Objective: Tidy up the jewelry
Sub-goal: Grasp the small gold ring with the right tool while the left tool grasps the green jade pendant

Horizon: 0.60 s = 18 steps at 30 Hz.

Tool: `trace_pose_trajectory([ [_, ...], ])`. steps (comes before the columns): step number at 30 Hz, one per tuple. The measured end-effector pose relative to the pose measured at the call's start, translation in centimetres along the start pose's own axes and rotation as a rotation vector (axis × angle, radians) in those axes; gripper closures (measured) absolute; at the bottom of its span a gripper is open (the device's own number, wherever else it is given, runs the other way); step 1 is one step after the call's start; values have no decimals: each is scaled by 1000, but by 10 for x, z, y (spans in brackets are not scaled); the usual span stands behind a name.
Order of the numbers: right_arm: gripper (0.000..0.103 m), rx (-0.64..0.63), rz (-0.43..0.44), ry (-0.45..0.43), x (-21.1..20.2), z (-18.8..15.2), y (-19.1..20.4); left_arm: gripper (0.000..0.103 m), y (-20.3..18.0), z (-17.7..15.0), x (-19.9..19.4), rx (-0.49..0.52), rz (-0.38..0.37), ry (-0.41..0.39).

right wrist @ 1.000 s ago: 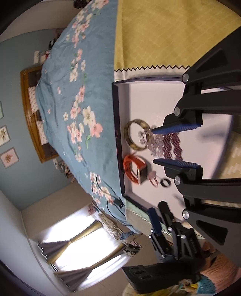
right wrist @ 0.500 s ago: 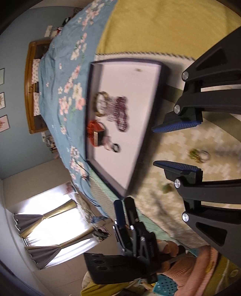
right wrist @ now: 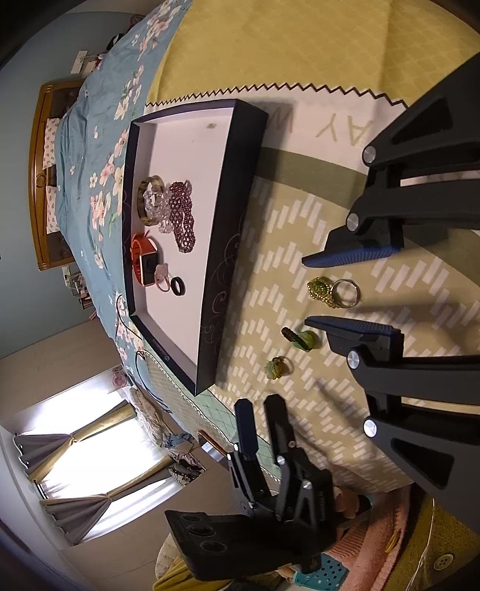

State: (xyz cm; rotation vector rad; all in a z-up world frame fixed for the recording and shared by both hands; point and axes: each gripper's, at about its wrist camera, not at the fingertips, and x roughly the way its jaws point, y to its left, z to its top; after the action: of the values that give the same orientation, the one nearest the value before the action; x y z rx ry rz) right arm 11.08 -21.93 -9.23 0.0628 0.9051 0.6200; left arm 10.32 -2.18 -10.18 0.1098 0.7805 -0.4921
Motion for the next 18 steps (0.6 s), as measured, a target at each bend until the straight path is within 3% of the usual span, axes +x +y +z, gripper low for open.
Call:
trace_pose_trajectory([
  [9,100,29,2,8,4,-3,-4,60,-4,1,8,-18,-13,32],
  [18,102,48,8,-16,-1,-2,-9,63,-8,2,19,-16,-17,69],
])
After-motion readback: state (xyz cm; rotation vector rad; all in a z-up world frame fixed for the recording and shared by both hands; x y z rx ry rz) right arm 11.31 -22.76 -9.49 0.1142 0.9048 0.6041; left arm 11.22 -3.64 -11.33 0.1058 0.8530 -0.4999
